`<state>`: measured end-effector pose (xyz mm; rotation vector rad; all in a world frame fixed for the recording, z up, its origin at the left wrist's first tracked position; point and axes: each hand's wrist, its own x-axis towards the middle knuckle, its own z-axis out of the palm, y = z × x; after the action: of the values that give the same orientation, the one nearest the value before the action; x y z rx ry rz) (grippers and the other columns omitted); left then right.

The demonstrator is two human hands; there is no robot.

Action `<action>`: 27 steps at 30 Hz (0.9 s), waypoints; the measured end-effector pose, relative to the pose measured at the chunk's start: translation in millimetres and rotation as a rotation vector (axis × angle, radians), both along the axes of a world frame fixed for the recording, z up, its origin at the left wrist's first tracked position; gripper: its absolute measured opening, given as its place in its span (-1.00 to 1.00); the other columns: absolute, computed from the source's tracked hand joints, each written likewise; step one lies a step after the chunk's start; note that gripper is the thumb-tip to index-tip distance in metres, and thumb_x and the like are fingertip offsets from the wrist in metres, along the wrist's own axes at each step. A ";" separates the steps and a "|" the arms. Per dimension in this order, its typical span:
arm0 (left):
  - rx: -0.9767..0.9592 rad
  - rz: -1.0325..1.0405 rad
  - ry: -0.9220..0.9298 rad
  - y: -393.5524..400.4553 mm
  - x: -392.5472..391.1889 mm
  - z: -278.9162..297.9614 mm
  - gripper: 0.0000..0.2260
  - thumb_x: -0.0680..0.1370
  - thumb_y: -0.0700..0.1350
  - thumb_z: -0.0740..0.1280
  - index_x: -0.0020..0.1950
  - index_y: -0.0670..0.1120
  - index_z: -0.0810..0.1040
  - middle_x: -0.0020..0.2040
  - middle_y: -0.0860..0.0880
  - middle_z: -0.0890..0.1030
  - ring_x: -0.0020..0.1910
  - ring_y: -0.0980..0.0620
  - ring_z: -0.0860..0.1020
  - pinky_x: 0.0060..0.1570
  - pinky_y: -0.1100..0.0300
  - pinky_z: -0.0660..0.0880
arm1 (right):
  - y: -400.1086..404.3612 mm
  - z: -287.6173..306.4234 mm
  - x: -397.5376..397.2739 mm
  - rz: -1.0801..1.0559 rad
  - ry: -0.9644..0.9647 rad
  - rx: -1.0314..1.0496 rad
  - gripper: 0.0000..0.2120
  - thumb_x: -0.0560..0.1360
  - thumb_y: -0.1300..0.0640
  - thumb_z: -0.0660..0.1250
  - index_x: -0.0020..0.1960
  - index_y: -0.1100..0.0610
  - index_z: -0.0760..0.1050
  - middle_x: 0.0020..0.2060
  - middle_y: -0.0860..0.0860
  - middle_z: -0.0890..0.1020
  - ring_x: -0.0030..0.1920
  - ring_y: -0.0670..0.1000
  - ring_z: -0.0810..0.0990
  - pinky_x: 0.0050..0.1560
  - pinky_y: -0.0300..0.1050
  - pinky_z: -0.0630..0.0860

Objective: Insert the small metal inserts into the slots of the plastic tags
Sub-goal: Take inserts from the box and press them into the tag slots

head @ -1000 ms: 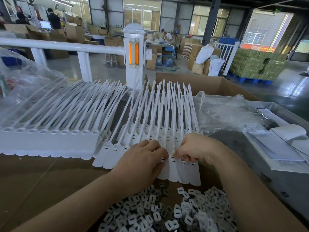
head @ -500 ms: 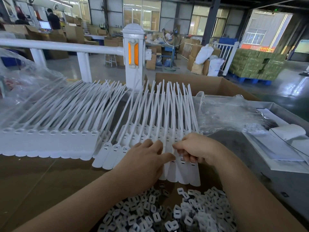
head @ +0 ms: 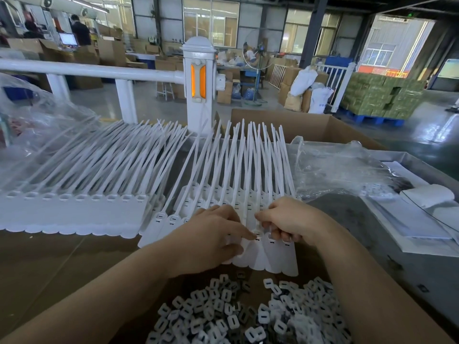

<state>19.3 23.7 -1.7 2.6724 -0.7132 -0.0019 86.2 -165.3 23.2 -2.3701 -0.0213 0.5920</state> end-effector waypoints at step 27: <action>-0.717 0.289 0.508 -3.0 -8.7 1.9 -0.90 0.55 -0.07 0.42 -0.17 0.01 0.68 -0.23 0.02 0.69 -0.29 0.16 0.61 -0.25 0.37 0.51 | -6.7 -1.6 4.6 0.106 -0.047 0.199 -0.77 0.59 -0.02 0.35 -0.05 0.16 0.60 -0.48 -0.02 0.60 -0.53 -0.10 0.43 -0.58 -0.27 0.27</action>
<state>10.6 20.6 0.2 1.9348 -0.1150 -0.2825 90.8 -171.9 21.6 -2.1991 -0.2185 0.5568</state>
